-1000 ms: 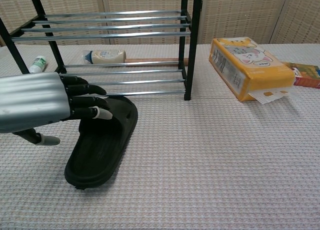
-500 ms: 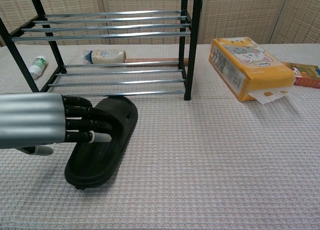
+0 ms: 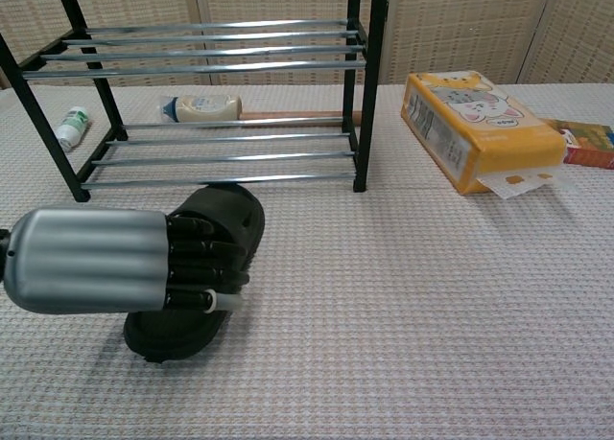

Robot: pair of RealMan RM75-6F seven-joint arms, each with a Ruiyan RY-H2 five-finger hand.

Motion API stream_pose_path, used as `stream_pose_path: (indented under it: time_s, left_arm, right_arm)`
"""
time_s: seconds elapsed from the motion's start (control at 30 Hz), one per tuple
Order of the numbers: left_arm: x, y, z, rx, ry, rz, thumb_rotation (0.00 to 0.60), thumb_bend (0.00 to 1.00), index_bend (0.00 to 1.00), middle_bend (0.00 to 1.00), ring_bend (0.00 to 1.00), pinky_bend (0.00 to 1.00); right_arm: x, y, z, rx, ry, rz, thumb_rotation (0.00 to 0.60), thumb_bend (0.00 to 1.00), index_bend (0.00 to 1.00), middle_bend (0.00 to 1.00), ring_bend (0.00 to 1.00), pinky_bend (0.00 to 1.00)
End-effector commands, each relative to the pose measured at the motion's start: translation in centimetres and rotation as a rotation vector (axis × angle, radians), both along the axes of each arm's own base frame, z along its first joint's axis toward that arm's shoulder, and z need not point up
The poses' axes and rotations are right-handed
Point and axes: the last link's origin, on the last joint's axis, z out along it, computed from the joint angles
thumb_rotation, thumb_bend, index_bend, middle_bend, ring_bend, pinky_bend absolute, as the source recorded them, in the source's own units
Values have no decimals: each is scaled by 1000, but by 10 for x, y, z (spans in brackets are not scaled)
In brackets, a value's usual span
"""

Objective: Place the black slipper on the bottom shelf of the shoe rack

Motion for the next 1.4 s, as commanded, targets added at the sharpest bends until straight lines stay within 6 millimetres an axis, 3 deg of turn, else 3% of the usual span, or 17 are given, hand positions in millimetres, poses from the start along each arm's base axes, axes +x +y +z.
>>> stream_pose_path:
  time_s: [0.03, 0.33, 0.8, 1.07, 1.4]
  left_arm:
    - [4, -1, -1, -1, 4, -5, 600, 201, 99, 104, 62, 241]
    - [13, -3, -10, 14, 40, -43, 600, 201, 110, 103, 62, 241]
    - [15, -6, -18, 25, 74, -48, 600, 201, 285, 107, 68, 241]
    - [18, -9, -20, -26, 49, -70, 600, 201, 414, 253, 157, 267]
    - [14, -23, -10, -36, -11, -64, 600, 200, 451, 344, 228, 344]
  right_arm:
    - [0, 1, 0, -2, -1, -2, 600, 255, 0, 115, 103, 169]
    - [-2, 2, 1, -2, -3, -7, 600, 255, 0, 115, 103, 169]
    - [-6, 5, 1, -7, -7, -19, 600, 254, 0, 118, 103, 169]
    - [-7, 4, 1, -6, -8, -20, 600, 254, 0, 118, 103, 169]
    - [-3, 2, -1, 0, -6, -6, 600, 254, 0, 118, 103, 169]
